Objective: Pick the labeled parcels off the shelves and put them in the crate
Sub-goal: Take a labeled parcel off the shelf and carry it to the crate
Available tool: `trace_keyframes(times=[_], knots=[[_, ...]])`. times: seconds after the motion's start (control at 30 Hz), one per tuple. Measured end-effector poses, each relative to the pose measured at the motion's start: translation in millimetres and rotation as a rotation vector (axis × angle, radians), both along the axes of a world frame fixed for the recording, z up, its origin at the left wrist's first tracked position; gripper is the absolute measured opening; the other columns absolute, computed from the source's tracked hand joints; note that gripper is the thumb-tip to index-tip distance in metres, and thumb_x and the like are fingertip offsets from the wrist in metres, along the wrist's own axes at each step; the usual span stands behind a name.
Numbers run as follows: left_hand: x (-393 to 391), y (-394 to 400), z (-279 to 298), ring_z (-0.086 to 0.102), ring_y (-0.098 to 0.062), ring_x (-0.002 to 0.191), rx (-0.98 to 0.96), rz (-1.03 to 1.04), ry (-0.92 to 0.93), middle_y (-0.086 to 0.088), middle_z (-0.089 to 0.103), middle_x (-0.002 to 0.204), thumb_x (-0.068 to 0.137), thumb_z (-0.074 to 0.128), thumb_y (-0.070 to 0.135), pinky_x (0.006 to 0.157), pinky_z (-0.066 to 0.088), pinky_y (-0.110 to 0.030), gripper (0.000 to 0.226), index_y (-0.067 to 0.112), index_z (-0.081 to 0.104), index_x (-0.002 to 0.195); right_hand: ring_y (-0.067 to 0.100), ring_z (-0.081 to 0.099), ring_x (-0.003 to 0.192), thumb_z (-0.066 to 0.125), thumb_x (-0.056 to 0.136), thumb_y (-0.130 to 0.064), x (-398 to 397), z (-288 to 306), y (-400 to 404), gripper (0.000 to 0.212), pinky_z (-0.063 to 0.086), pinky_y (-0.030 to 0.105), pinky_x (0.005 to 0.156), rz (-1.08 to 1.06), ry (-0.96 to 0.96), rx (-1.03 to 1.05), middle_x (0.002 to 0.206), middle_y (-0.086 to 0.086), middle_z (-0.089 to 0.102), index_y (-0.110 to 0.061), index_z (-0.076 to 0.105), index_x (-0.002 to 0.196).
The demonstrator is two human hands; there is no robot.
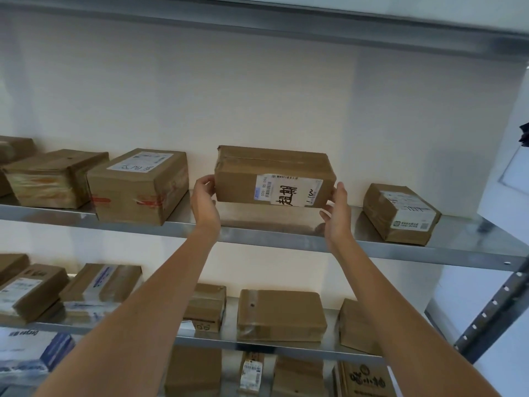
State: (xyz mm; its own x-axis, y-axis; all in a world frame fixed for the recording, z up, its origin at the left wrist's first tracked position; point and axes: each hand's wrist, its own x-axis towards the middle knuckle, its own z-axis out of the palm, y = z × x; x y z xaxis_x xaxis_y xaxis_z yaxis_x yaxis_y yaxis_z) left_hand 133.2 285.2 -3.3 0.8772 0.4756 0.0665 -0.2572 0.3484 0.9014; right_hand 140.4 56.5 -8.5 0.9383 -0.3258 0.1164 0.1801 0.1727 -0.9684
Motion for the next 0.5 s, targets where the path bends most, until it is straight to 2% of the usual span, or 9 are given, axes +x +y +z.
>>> trace_keyframes(times=[0.13,0.2,0.37,0.43,0.5], knots=[[2.2,1.2,0.1,0.056,-0.013,0.111,0.01,0.0,0.005,0.003,0.066,0.118,0.097,0.033,0.025,0.107,0.039,-0.036,0.03,0.025,0.062,0.104,0.014,0.058,0.104,0.03,0.104,-0.048,1.8,-1.5,-0.8,0.042,0.04,0.034,0.102,-0.008,-0.013,-0.001,0.098,-0.007,0.067,-0.02,0.061,0.113],[2.9,1.2,-0.3,0.055,-0.012,0.111,0.037,0.0,0.015,0.007,0.065,0.114,0.098,0.032,0.028,0.104,0.04,-0.035,0.031,0.028,0.062,0.107,0.014,0.059,0.105,0.03,0.104,-0.048,1.8,-2.3,-0.4,0.042,0.039,0.035,0.106,-0.01,-0.016,-0.005,0.098,-0.005,0.068,-0.021,0.061,0.11],[2.5,0.5,-0.2,0.051,-0.009,0.106,0.02,0.001,0.029,0.015,0.062,0.103,0.1,0.032,0.031,0.098,0.038,-0.029,0.03,0.033,0.06,0.112,0.019,0.059,0.113,0.033,0.103,-0.049,0.9,-2.3,0.4,0.049,0.036,0.039,0.111,-0.011,0.002,0.024,0.102,0.002,0.07,-0.017,0.063,0.122],[3.6,0.9,0.9,0.051,-0.008,0.108,0.018,-0.009,0.029,0.012,0.063,0.108,0.099,0.032,0.032,0.102,0.037,-0.032,0.032,0.033,0.061,0.113,0.017,0.062,0.108,0.038,0.102,-0.049,-0.5,-0.3,1.2,0.046,0.041,0.04,0.108,-0.01,-0.006,0.042,0.105,0.002,0.071,-0.015,0.064,0.119],[3.9,1.0,5.4,0.05,-0.008,0.113,0.028,-0.028,0.02,0.014,0.062,0.112,0.098,0.033,0.034,0.103,0.033,-0.033,0.032,0.034,0.062,0.112,0.018,0.063,0.111,0.045,0.1,-0.049,-1.3,0.7,0.0,0.045,0.046,0.041,0.105,0.002,-0.027,0.072,0.112,0.003,0.07,-0.015,0.061,0.123]])
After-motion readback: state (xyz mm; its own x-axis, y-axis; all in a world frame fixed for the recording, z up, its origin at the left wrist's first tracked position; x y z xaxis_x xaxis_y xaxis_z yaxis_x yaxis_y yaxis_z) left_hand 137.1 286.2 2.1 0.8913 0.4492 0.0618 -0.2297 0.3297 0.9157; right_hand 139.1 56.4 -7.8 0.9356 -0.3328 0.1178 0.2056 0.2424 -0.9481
